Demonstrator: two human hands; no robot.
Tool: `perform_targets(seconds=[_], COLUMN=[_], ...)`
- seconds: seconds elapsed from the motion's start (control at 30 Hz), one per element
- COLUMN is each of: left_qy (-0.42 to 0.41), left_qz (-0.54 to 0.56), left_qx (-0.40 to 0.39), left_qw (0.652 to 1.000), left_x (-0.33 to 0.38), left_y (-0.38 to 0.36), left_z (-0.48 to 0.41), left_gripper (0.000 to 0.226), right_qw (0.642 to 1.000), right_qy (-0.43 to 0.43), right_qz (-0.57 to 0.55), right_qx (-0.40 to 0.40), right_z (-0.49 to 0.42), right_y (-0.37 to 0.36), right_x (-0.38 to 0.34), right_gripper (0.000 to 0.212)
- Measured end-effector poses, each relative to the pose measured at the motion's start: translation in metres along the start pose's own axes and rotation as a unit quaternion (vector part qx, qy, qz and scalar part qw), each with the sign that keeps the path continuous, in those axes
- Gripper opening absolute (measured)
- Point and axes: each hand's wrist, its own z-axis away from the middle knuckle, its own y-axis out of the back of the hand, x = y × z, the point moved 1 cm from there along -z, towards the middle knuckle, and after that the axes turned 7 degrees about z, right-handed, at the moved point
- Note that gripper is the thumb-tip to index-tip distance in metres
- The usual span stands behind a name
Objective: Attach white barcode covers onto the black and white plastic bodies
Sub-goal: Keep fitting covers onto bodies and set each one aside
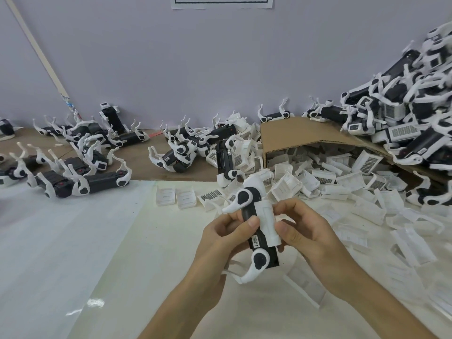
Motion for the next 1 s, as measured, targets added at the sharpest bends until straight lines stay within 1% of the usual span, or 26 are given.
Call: perform_targets(seconds=[0.1,0.13,0.2,0.23,0.3,0.4,0.47,0.53,0.6,0.7,0.8,0.9,1.0], left_qy=[-0.017,-0.019,-0.028,-0.037,-0.065,-0.100,-0.103,-0.105,-0.103,-0.102,-0.106,-0.110,-0.108], left_qz=[-0.037,-0.044,-0.060,-0.076,-0.112,-0.152,-0.158,-0.147,-0.160,-0.182,-0.173,-0.159,-0.152], left_qx=[0.000,-0.006,-0.030,-0.038,-0.033,-0.030,-0.046,-0.074,-0.105,-0.116,-0.124,-0.128,-0.127], left_qw=[0.999,0.999,0.997,0.996,0.991,0.983,0.981,0.981,0.976,0.971,0.971,0.973,0.974], left_x=[-0.002,-0.003,-0.004,-0.004,-0.003,-0.003,-0.004,-0.005,-0.006,-0.010,-0.009,-0.007,-0.008], left_y=[-0.002,-0.003,-0.005,-0.007,-0.010,-0.010,-0.009,-0.011,-0.016,-0.017,-0.018,-0.019,-0.020], left_z=[0.000,0.000,0.000,0.000,0.001,0.001,0.001,0.004,0.007,0.008,0.009,0.009,0.009], left_gripper=[0.047,0.046,0.040,0.036,0.033,0.042,0.046,0.041,0.037,0.039,0.038,0.041,0.041], right_qw=[0.999,0.999,0.998,0.997,0.997,0.997,0.996,0.996,0.996,0.996,0.996,0.997,0.998], right_qy=[-0.005,-0.010,-0.028,-0.038,-0.060,-0.081,-0.083,-0.083,-0.084,-0.089,-0.082,-0.069,-0.056], right_qz=[-0.011,-0.008,0.005,0.010,0.009,0.003,-0.013,-0.018,-0.020,-0.028,-0.018,-0.024,-0.030], right_qx=[0.043,0.050,0.063,0.066,0.051,-0.008,-0.026,-0.023,-0.013,0.004,0.008,0.013,0.018], right_z=[-0.002,-0.002,-0.002,-0.002,-0.002,0.001,0.004,0.005,0.005,0.004,0.004,0.003,0.003], right_y=[-0.002,-0.003,-0.004,-0.005,-0.006,-0.011,-0.015,-0.017,-0.018,-0.017,-0.016,-0.016,-0.015], right_x=[0.000,0.001,0.002,0.004,0.005,0.003,-0.001,-0.004,-0.003,-0.004,-0.005,-0.006,-0.006], right_gripper=[0.044,0.047,0.061,0.063,0.057,0.053,0.048,0.042,0.036,0.029,0.025,0.030,0.030])
